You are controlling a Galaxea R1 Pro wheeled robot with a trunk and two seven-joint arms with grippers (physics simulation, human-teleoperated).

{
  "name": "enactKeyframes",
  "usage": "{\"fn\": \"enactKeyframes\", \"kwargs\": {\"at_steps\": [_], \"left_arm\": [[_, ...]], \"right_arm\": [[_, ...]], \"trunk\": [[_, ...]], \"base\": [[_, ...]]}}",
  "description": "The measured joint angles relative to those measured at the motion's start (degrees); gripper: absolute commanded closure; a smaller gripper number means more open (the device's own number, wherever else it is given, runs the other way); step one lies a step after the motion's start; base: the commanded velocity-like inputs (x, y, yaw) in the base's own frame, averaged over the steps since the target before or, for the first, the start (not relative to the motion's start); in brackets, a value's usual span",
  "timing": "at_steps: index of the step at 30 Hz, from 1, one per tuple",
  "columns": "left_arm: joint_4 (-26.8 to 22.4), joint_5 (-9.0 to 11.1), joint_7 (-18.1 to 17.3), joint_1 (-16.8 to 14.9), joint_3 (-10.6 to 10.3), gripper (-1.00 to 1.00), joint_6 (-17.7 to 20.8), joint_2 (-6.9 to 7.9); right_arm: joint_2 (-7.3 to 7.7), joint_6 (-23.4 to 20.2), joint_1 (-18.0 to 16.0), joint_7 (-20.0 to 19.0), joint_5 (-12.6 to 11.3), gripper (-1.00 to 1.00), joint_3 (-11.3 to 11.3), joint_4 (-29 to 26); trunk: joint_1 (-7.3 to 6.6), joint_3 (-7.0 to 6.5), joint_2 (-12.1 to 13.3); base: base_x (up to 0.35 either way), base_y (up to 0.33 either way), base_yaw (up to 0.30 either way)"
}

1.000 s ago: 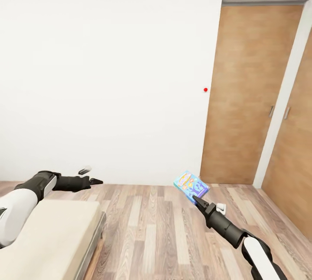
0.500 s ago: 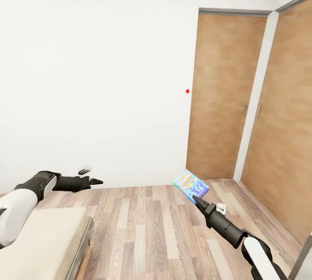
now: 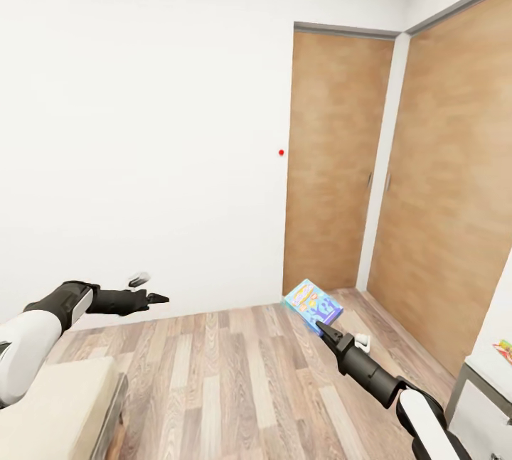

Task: Put all the toys in the child's room - the three board games (two on the bed and one on the table), the two jigsaw puzzles on the table, and the tennis ball on the table - inside the toy box on the table in the child's room.

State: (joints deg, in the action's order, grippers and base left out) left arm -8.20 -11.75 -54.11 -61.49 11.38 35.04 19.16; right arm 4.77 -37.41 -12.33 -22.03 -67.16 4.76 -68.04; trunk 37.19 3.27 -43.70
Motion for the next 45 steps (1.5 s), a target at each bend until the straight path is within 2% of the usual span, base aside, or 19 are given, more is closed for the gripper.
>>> {"fn": "enactKeyframes", "kwargs": {"at_steps": [27, 45], "left_arm": [[0.0, 0.0, 0.0, 0.0, 0.0, -1.00, 0.0, 0.00], [0.0, 0.0, 0.0, 0.0, 0.0, -1.00, 0.0, -0.17]], "right_arm": [[-0.01, 0.0, 0.0, 0.0, 0.2, 1.00, 0.0, 0.0], [0.07, 0.0, 0.0, 0.0, 0.1, 1.00, 0.1, 0.9]], "trunk": [[0.00, -1.37, 0.0], [0.00, -2.28, 0.0]], "base": [[0.000, 0.004, -0.246], [0.000, 0.073, -0.246]]}}
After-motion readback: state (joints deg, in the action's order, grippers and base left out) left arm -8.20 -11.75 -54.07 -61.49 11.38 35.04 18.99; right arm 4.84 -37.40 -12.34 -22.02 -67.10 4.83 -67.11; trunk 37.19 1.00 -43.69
